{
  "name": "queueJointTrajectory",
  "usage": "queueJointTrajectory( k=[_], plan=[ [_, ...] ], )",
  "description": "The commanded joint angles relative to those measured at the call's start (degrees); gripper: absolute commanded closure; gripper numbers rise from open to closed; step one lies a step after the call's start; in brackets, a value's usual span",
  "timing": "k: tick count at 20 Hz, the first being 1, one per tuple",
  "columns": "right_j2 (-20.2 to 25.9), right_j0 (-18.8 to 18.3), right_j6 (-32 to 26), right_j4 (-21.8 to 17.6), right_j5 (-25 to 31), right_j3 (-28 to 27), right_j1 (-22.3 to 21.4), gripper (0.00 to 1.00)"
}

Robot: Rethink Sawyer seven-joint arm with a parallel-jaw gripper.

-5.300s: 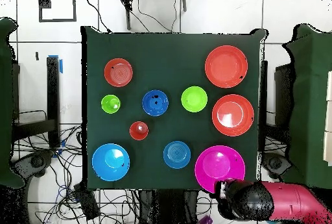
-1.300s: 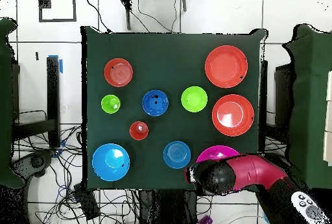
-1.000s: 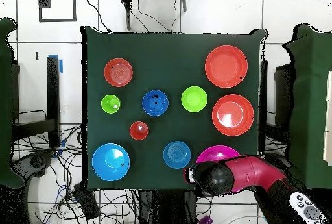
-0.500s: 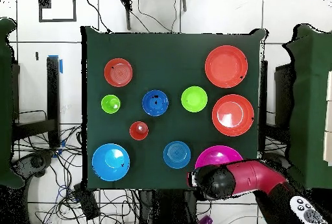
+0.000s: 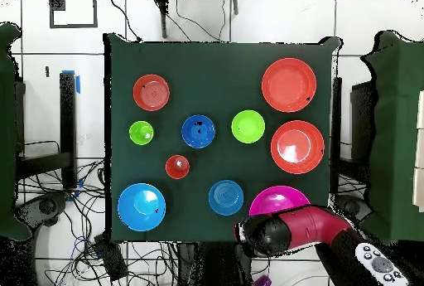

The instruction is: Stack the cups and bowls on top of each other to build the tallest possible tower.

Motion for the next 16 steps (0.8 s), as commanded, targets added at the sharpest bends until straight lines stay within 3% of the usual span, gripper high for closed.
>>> queueJointTrajectory(
  k=[1,16],
  plan=[
    [-2.50,3.65,3.90,-3.76,-5.45,-6.68,6.41,0.00],
    [-4.61,5.59,1.65,-4.19,-5.80,-7.50,6.27,0.00]
  ],
)
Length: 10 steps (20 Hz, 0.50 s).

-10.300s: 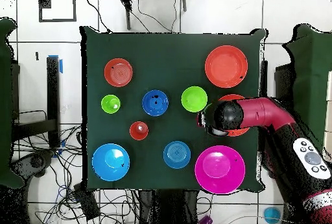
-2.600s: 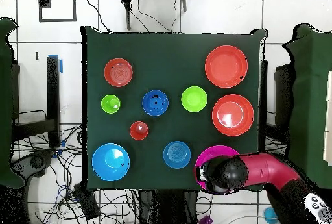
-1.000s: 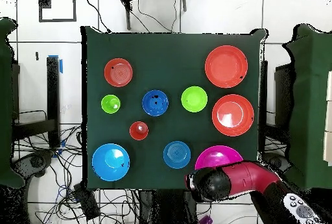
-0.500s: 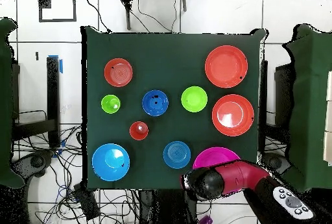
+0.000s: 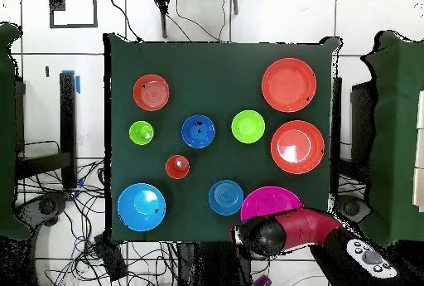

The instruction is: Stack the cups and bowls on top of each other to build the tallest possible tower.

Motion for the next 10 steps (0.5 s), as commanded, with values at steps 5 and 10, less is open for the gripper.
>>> queueJointTrajectory(
  k=[5,10],
  plan=[
    [-0.75,3.87,0.86,-3.59,-3.25,-6.31,1.59,0.00],
    [-0.61,3.77,-0.25,-3.01,-2.06,-6.43,1.79,0.00]
  ],
)
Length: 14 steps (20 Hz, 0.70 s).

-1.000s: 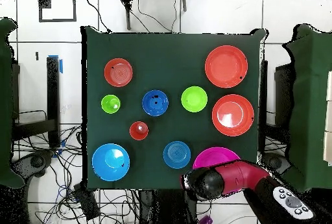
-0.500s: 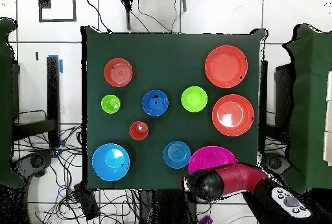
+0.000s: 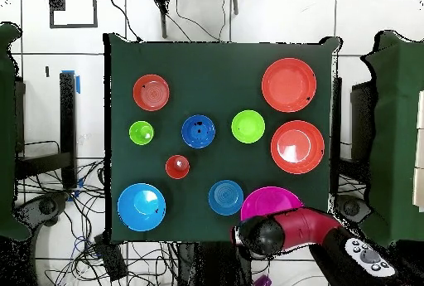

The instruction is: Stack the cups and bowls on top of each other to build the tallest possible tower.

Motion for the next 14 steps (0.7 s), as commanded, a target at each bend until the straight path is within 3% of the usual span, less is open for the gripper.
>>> queueJointTrajectory(
  k=[1,3,4,14],
  plan=[
    [0.34,2.73,-0.32,-3.01,-2.16,-6.10,1.77,0.00],
    [0.43,2.54,-0.33,-2.87,-2.33,-6.08,1.83,0.00],
    [0.48,2.44,-0.34,-2.80,-2.42,-6.06,1.86,1.00],
    [0.80,2.16,-0.64,-2.42,-2.32,-5.98,1.86,1.00]
  ],
)
